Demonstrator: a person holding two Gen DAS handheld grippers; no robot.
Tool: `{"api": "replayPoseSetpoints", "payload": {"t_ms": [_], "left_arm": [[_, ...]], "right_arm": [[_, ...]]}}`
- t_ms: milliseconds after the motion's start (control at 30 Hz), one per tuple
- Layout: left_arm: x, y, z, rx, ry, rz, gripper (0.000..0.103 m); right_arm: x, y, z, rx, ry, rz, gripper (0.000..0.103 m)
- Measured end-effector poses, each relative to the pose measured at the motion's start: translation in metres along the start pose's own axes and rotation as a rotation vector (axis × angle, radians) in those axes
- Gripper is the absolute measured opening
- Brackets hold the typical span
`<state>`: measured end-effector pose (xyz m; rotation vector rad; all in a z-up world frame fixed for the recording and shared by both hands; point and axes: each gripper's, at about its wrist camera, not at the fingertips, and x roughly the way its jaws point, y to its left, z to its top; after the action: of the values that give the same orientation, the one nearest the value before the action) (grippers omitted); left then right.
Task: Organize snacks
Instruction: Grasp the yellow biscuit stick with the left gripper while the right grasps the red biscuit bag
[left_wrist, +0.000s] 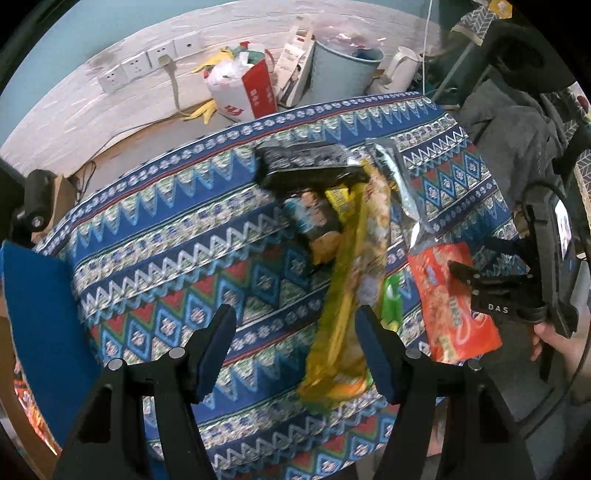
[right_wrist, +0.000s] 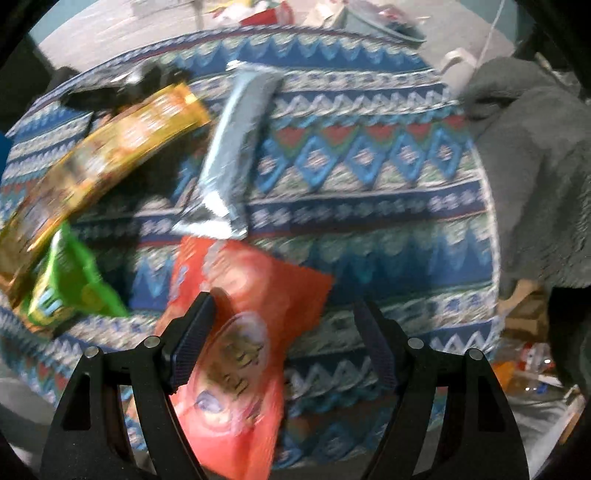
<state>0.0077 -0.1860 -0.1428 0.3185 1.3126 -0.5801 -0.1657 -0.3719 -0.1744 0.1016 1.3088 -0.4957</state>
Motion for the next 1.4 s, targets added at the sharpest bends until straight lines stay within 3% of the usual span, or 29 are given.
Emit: {"api": "replayPoseSetpoints", "payload": {"t_ms": [100,200,367,700,833,900,967,1000,1033,1167,1400], "left_arm": [[0.008,-0.012,0.011,0.007,0.006,-0.015,0.07],[0.017,-0.022,0.02,0.009,0.018,-0.028,0.07],[0.035,-0.039,0.034,0.019,0.046,-0.048,0.07],[0.071,-0.057,0.042,0.077,0.103,-0.001,0.07],[0.079,-0.052,0.042,0.069,0.11,-0.009,0.07],[0.079,-0.049,0.042,0.069,0.103,-0.024,0.065],[0.077,-0.047,0.041,0.068,0.095,-0.043,0.046],[0.075,-0.046,0.041,0.074,0.091,-0.036,0.044],[0.072,-0.046,0.04,0.084,0.083,-0.033,0.041],[0.066,-0.043,0.036,0.107,0.065,-0.026,0.037],[0.041,-0.035,0.028,0.112,0.007,-0.027,0.032]], "right_arm": [[0.0,-0.014,0.008,0.037,-0.006,-0.025,0.076],[-0.006,-0.022,0.002,0.117,-0.003,0.103,0.076],[0.002,-0.005,-0.008,0.136,0.058,0.191,0.077],[0.012,0.033,-0.031,0.075,0.043,0.065,0.078],[0.019,0.042,-0.033,0.042,0.051,0.064,0.079],[0.019,0.051,-0.036,-0.004,0.042,0.041,0.079],[0.02,0.061,-0.038,-0.011,0.044,0.054,0.079],[0.019,0.062,-0.038,-0.02,0.043,0.062,0.074],[0.018,0.063,-0.039,-0.03,0.035,0.066,0.062],[0.009,0.056,-0.031,-0.061,0.021,0.078,0.047],[-0.009,0.038,-0.006,-0.059,-0.018,0.116,0.044]]}}
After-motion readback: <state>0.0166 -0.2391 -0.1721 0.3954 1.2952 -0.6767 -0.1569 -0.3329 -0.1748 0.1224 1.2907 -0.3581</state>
